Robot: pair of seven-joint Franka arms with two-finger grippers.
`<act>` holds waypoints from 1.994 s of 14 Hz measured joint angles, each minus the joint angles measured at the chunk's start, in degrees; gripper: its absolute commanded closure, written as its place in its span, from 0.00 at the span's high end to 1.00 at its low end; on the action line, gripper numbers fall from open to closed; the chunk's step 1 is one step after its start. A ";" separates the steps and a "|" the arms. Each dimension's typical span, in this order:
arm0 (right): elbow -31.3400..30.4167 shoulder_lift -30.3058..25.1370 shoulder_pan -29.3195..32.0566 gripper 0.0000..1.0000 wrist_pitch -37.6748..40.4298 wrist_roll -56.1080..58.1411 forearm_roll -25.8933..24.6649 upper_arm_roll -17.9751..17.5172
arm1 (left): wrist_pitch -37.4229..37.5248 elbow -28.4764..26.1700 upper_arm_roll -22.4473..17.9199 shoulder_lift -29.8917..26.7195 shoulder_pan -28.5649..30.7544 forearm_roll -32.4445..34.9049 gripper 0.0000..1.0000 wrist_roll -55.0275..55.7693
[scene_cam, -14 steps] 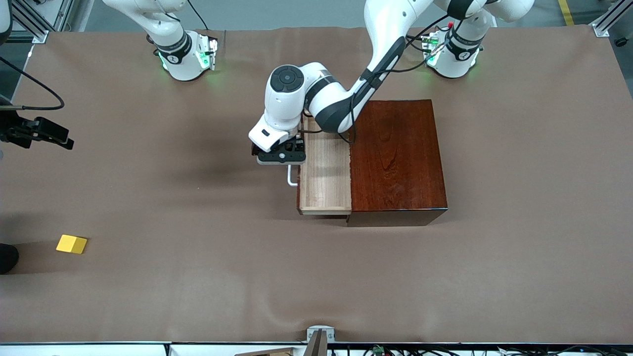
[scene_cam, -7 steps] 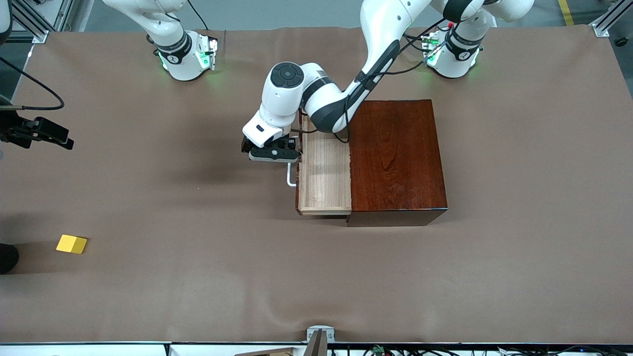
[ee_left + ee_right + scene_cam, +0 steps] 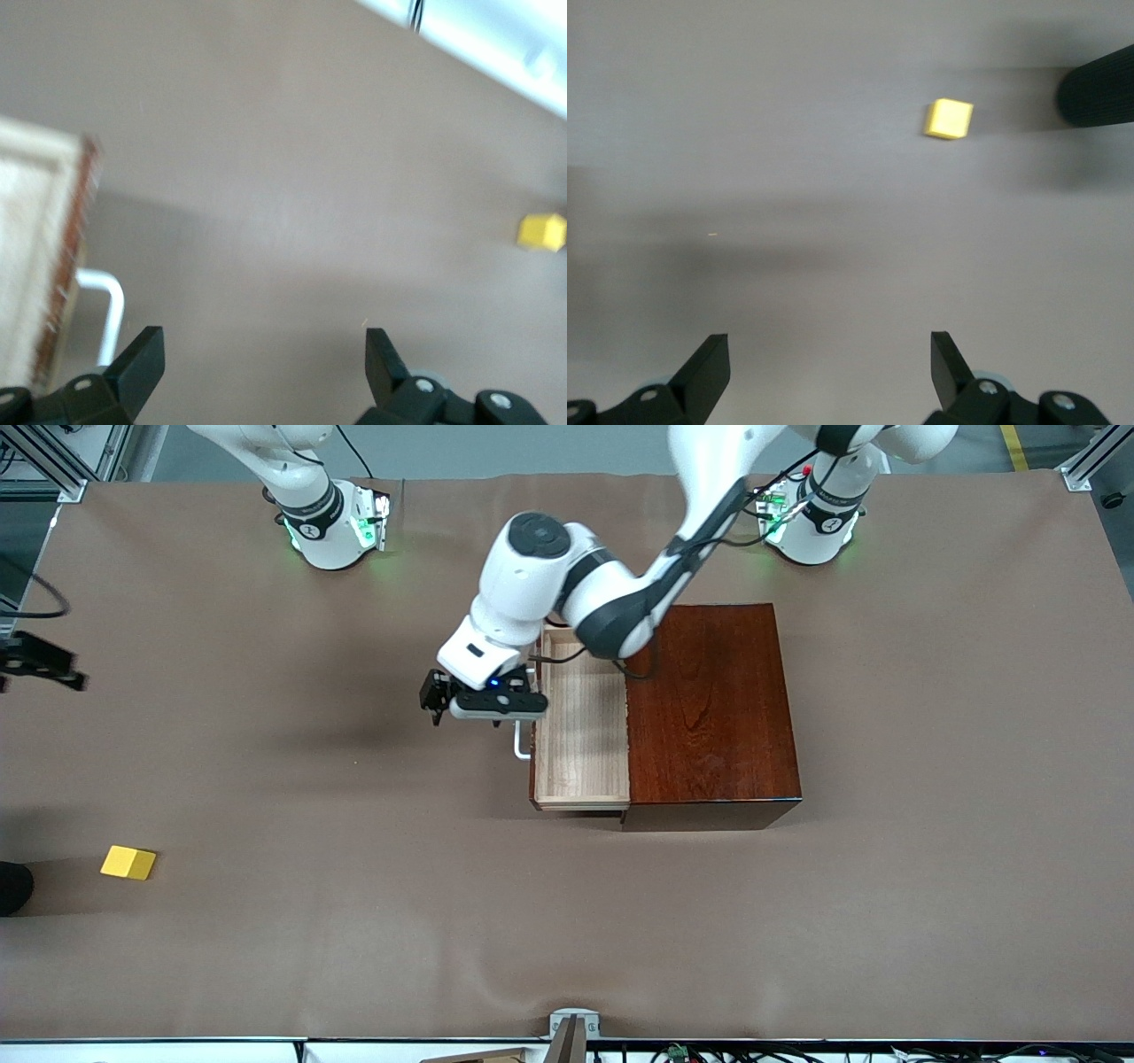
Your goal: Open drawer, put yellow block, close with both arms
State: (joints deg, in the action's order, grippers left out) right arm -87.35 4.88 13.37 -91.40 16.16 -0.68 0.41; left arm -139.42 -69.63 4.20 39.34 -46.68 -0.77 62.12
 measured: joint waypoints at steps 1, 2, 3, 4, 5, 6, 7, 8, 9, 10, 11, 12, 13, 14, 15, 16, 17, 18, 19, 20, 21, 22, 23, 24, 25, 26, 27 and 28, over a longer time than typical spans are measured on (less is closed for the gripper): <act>1.70 1.87 2.62 1.00 -0.60 3.04 -0.01 0.19 | 0.45 0.02 -0.08 -2.06 2.02 0.00 1.00 0.00; 3.94 4.47 5.15 1.00 -1.53 5.25 -0.01 0.27 | 1.59 -0.02 -0.15 -3.99 4.24 0.00 1.00 0.00; 6.17 7.40 7.20 1.00 -3.00 6.52 -0.01 0.33 | 3.75 -0.05 -0.23 -5.61 6.50 0.00 1.00 0.00; 8.15 10.54 8.72 1.00 -4.98 6.95 -0.01 0.35 | 6.66 -0.13 -0.30 -6.97 8.89 0.00 1.00 -0.04; 9.48 13.40 9.61 1.00 -7.15 6.86 -0.01 0.35 | 9.37 -0.19 -0.36 -8.01 11.21 0.00 1.00 -0.19; 10.28 15.92 10.05 1.00 -9.29 6.14 -0.01 0.40 | 11.60 -0.24 -0.42 -8.84 13.58 0.00 1.00 -0.53; 10.68 18.22 10.20 1.00 -11.39 4.67 -0.01 0.47 | 13.49 -0.30 -0.43 -9.47 15.98 0.00 1.00 -1.77; 10.89 20.40 10.19 1.00 -13.22 3.18 -0.01 0.46 | 15.31 -0.35 -0.42 -9.97 18.46 0.00 1.00 -3.82; 11.07 22.46 10.08 1.00 -14.84 1.89 -0.01 0.41 | 17.09 -0.43 -0.42 -10.48 20.83 0.00 1.00 -6.22; 11.19 24.54 9.92 1.00 -16.53 0.08 -0.01 0.33 | 19.07 -0.53 -0.39 -11.10 23.07 0.00 1.00 -8.93; 11.28 26.67 9.75 1.00 -18.25 -2.40 -0.01 0.23 | 21.37 -0.66 -0.40 -11.93 25.32 0.00 1.00 -11.94; 11.37 28.76 9.59 1.00 -19.92 -4.53 -0.01 0.14 | 23.79 -0.82 -0.37 -12.88 27.58 0.00 1.00 -15.11; 11.41 30.65 9.40 1.00 -21.51 -5.91 -0.01 0.04 | 26.34 -1.01 -0.35 -13.85 29.79 0.00 1.00 -18.25; 11.46 32.51 9.11 1.00 -23.06 -7.09 -0.01 -0.07 | 29.26 -1.17 -0.31 -14.68 31.97 0.00 1.00 -21.44; 11.47 34.17 8.75 1.00 -24.68 -8.41 0.00 -0.14 | 31.90 -1.40 -0.31 -15.30 33.82 0.00 1.00 -24.17; 11.48 35.83 8.42 1.00 -26.65 -9.87 0.01 -0.17 | 33.97 -1.67 -0.29 -15.64 35.48 0.00 1.00 -26.54; 11.50 37.49 8.21 1.00 -28.83 -10.84 0.05 -0.18 | 35.44 -1.96 -0.29 -15.77 36.99 0.00 1.00 -28.88; 11.52 39.17 8.10 1.00 -31.21 -11.37 0.09 -0.19 | 36.41 -2.29 -0.27 -15.83 38.34 0.00 1.00 -31.31; 11.54 40.84 8.03 1.00 -33.41 -11.62 0.13 -0.19 | 37.01 -2.79 -0.24 -15.96 39.45 0.00 1.00 -33.54; 11.56 42.45 7.95 1.00 -35.45 -11.81 0.14 -0.20 | 37.50 -3.40 -0.24 -16.21 40.36 0.00 1.00 -35.48; 11.58 44.04 7.86 1.00 -37.53 -11.98 0.14 -0.21 | 37.99 -4.33 -0.21 -16.76 41.17 0.00 1.00 -37.29; 11.61 45.48 7.80 1.00 -39.57 -12.11 0.14 -0.21 | 38.58 -5.50 -0.21 -17.53 41.99 0.00 1.00 -39.34; 11.65 46.76 7.74 1.00 -41.39 -12.16 0.14 -0.21 | 39.13 -7.01 -0.20 -18.56 42.73 0.00 1.00 -41.45; 11.69 47.79 7.72 0.73 -42.84 -12.19 0.14 -0.21 | 39.65 -8.87 -0.18 -19.91 43.61 0.00 1.00 -43.94; 11.74 48.41 7.72 0.42 -43.58 -12.18 0.13 -0.21 | 40.28 -10.91 -0.18 -21.39 44.42 0.00 1.00 -46.53; 11.80 48.60 7.72 0.28 -43.80 -12.14 0.11 -0.21 | 41.00 -13.09 -0.18 -22.98 45.09 0.00 1.00 -48.87; 12.01 48.57 7.73 0.14 -43.80 -12.09 0.11 -0.19 | 41.50 -15.45 -0.20 -24.64 45.64 0.00 1.00 -50.53; 12.51 48.52 7.73 0.06 -43.59 -12.04 0.11 -0.17 | 41.72 -17.80 -0.20 -26.25 46.07 0.00 1.00 -51.72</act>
State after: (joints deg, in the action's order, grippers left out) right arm -74.83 53.40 21.10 -134.99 4.12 -0.56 0.24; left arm -97.70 -87.42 4.00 13.09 -0.60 -0.76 10.39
